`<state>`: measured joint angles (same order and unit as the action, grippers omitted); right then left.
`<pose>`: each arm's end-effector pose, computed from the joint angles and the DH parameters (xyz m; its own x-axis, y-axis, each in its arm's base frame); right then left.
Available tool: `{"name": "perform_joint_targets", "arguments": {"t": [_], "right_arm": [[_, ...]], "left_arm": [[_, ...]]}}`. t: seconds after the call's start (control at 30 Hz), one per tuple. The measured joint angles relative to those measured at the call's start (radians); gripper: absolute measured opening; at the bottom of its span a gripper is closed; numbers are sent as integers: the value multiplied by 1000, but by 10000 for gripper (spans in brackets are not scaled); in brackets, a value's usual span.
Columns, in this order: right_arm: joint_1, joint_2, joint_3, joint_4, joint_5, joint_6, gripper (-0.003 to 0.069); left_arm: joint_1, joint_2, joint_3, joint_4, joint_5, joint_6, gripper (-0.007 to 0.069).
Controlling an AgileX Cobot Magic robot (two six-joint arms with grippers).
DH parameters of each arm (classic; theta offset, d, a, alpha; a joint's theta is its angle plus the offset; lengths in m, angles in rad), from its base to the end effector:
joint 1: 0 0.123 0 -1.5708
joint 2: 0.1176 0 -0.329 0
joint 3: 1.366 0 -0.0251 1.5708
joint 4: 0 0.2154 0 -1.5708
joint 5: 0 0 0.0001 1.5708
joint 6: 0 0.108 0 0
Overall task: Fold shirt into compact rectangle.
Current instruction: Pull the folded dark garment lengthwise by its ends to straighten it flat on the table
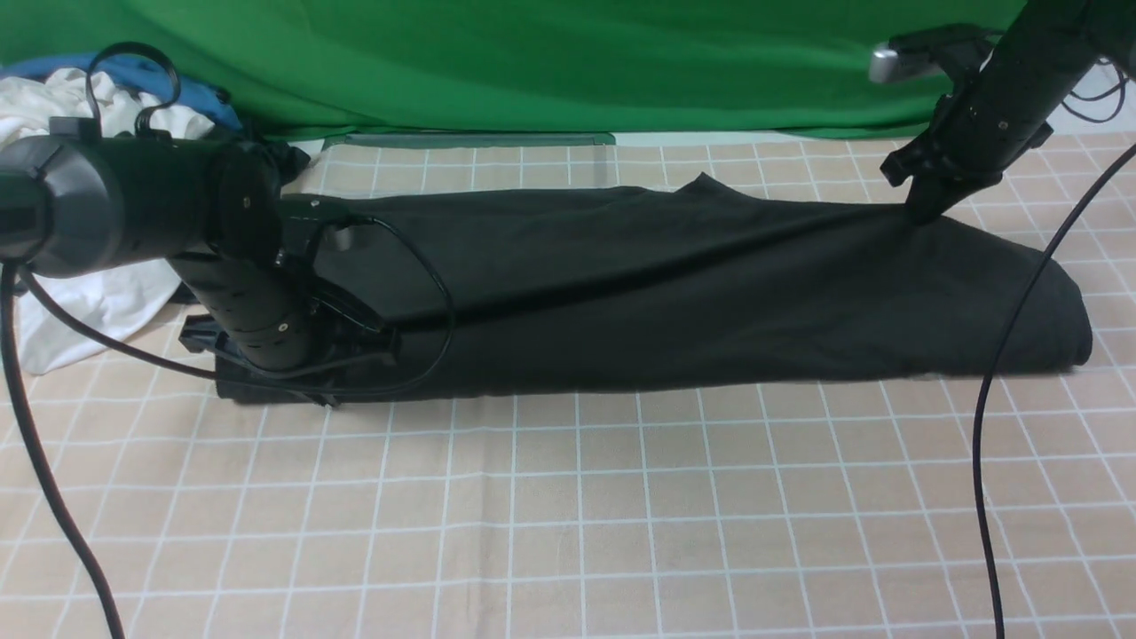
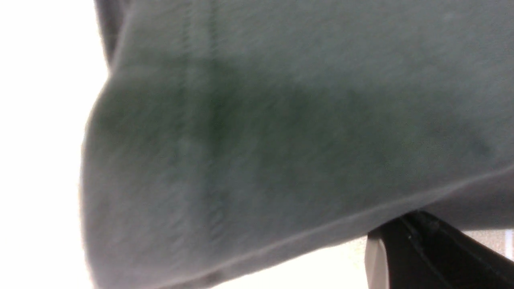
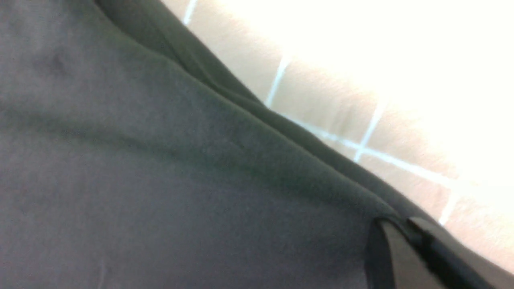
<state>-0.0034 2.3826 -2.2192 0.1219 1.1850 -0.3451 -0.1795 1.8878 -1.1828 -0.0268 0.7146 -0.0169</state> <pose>0.5132 0.0104 0.2263 -0.9002 -0.2897 -0.3251 -0.3102 0.9506 0.0120 0.3480 -0.0651 0.2122 -0.9622 0.1369 -0.2355 0.1470 0.9888 -0.0258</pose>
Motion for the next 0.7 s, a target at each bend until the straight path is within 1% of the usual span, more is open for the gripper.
{"name": "perform_joint_targets", "arguments": {"t": [0.13, 0.2, 0.23, 0.33, 0.37, 0.4, 0.43, 0.5, 0.53, 0.57, 0.6, 0.7], "right_arm": [[0, 28, -1, -18, -50, 4, 53], [0, 42, -1, -22, -62, 26, 92], [0, 43, -1, -25, -64, 32, 99], [0, 46, -26, -111, -54, 114, 294], [0, 46, -32, -122, -44, 130, 330], [0, 46, -56, -174, -19, 151, 402], [0, 42, -70, -203, -1, 165, 434], [0, 21, -79, -225, 15, 191, 451], [0, 7, -79, -227, 18, 204, 444], [0, -25, -78, -223, 25, 214, 398], [0, -45, -77, -218, 25, 216, 370], [0, -131, -56, -177, 25, 213, 179]], "left_arm": [[0, 0, 0, 3, 0, 0, 19], [0, 0, 0, 6, 0, 0, 19], [0, -1, 1, 6, 0, 0, 19], [0, -36, 1, 11, -4, -29, 19], [0, -53, 2, 13, -8, -33, 19], [0, -84, 2, 21, -18, -42, 19], [1, -112, 2, 33, -27, -59, 19], [11, -157, 1, 47, -33, -103, 19], [25, -182, -7, 48, -20, -135, 19], [55, -202, -33, 43, 15, -161, 19], [77, -206, -55, 37, 48, -168, 19], [156, -191, -150, 27, 132, -169, 19]]}}
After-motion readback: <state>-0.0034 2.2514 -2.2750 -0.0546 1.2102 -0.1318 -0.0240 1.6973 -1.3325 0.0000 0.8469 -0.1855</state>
